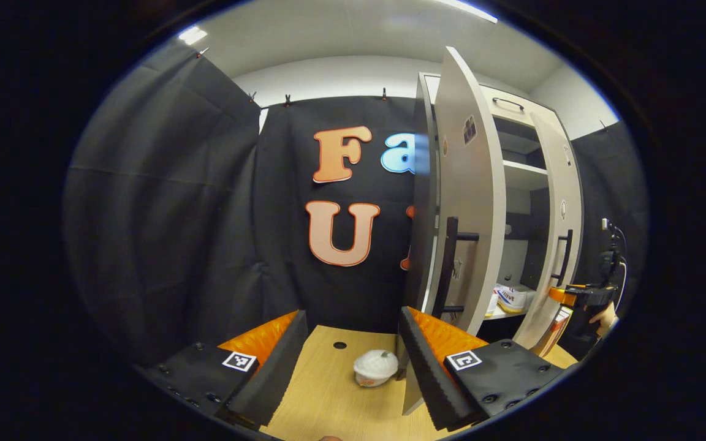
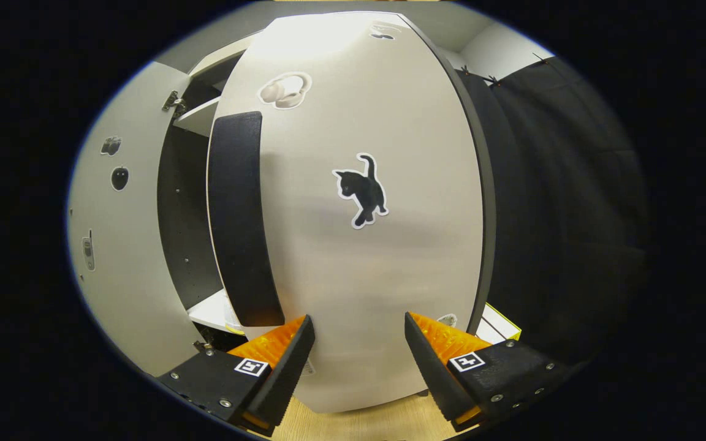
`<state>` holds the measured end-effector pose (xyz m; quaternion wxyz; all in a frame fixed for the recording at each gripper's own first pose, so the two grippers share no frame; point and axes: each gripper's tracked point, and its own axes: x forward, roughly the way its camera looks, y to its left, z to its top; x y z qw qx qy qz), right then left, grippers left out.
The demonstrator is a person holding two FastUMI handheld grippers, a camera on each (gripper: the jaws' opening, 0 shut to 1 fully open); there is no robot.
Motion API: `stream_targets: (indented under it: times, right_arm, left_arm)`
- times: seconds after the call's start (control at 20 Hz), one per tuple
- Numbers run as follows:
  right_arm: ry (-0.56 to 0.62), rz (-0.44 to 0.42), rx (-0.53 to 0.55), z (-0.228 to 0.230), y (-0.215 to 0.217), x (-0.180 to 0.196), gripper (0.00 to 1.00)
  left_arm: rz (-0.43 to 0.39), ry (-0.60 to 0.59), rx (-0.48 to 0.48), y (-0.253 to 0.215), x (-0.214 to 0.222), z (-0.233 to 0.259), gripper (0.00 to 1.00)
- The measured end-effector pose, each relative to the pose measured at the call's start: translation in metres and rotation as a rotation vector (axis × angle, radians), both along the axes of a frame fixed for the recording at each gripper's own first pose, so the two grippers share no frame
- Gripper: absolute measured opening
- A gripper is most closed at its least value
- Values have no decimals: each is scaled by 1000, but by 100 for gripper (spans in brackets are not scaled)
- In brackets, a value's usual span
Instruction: Grab one shoe with the right hand and put it into the shoe cabinet, grab the other shoe with the left hand and put it into the shoe cabinet; then close the right door with the right hand and the left door with the left hand.
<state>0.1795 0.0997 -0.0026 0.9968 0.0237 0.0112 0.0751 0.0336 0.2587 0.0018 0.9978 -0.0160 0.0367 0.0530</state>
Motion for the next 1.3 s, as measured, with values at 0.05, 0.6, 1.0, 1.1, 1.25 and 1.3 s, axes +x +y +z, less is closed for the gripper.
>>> stream_targets:
  times: [0.05, 0.6, 1.0, 1.1, 1.25, 1.3]
  right_arm:
    - [4, -13, 3, 1, 2, 0, 92]
    - [-18, -130, -55, 5, 12, -2, 92]
    - [-18, -171, -65, 3, -17, -35, 92]
    - [-18, -179, -83, -1, -33, -58, 92]
    - [-24, -181, -95, 0, -50, -84, 92]
    - [-26, -176, -96, 2, -53, -92, 92]
  left_arm:
    - [-20, 15, -7, -3, 7, -9, 97]
    - [-207, 136, -27, -48, 58, -83, 97]
    - [-229, 149, -28, -64, 65, -94, 96]
    - [-234, 152, -18, -68, 64, -95, 96]
    - [-235, 155, -13, -76, 62, -96, 96]
    - [-237, 158, -22, -79, 61, -96, 96]
